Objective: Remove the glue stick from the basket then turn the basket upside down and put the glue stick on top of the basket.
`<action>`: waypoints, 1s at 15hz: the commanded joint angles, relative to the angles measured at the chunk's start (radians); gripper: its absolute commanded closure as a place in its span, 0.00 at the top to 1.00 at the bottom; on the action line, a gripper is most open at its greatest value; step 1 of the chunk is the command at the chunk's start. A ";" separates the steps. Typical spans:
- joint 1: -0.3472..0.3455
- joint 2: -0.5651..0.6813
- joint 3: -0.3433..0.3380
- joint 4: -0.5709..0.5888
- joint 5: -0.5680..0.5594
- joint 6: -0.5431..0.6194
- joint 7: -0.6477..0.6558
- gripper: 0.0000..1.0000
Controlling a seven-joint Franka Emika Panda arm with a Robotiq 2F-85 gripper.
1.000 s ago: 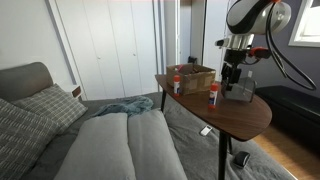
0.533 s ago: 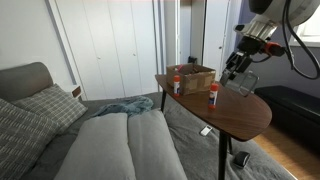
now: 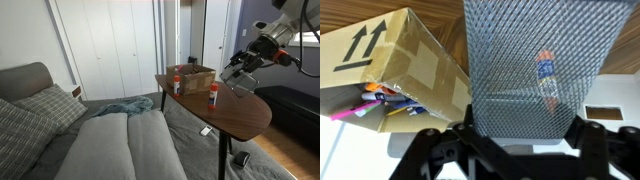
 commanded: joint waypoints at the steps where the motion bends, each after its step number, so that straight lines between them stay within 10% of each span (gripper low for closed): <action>1: -0.038 -0.007 -0.009 -0.023 0.120 -0.078 -0.130 0.53; 15: -0.186 0.099 0.051 -0.055 0.340 -0.131 -0.309 0.53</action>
